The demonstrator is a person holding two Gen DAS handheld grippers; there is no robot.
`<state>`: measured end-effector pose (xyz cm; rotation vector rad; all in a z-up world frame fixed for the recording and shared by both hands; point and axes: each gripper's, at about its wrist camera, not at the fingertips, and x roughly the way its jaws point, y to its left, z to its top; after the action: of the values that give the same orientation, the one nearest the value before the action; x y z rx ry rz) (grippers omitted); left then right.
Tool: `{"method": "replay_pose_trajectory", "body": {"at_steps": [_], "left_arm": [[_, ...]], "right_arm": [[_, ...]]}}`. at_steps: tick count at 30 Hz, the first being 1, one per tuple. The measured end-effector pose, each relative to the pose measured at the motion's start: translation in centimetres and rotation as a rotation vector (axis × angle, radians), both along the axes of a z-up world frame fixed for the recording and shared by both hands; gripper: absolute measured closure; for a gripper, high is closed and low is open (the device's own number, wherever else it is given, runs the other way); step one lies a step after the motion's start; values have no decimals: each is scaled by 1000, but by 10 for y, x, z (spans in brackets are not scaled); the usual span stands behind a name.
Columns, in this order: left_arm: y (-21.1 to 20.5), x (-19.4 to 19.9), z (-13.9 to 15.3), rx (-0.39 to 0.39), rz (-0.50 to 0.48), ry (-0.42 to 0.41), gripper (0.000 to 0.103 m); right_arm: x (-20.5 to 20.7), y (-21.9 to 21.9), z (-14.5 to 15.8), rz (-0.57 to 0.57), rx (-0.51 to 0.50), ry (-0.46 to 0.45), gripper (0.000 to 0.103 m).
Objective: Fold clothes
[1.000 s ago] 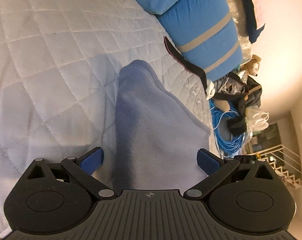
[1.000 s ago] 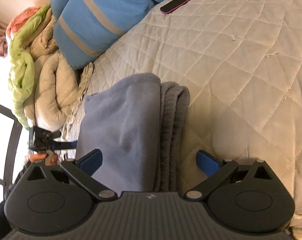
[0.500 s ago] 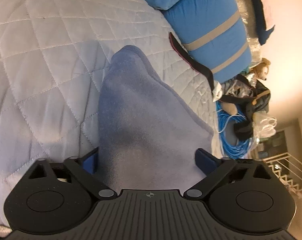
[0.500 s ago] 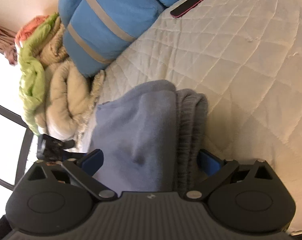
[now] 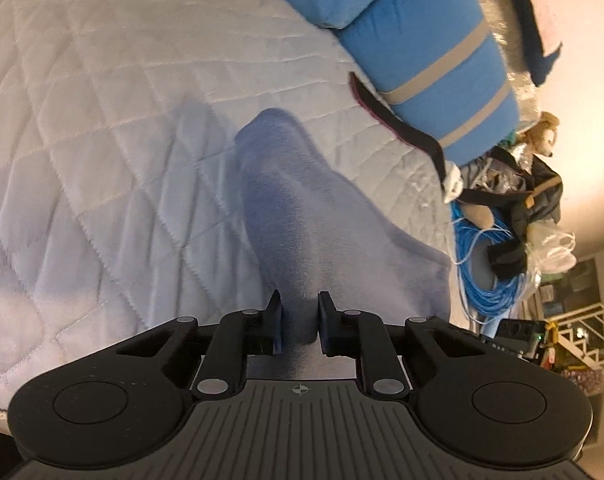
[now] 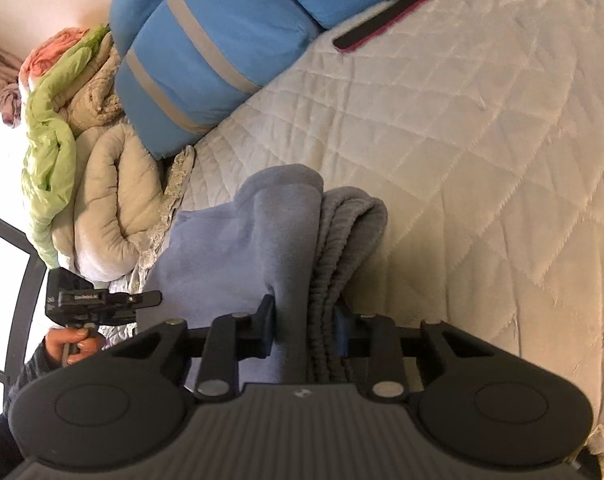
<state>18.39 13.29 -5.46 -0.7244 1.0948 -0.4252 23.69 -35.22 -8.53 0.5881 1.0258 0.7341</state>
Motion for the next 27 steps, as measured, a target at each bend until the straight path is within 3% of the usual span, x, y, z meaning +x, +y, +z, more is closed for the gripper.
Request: {"method": "replay_pose_trajectory", "body": {"at_steps": [10, 27], "left_arm": [[-5, 7, 28, -1, -31, -67, 90], [-6, 72, 46, 15, -45, -133, 91]], "right_arm": [[4, -9, 42, 0, 25, -72, 82], [62, -12, 55, -48, 55, -114, 83]]}}
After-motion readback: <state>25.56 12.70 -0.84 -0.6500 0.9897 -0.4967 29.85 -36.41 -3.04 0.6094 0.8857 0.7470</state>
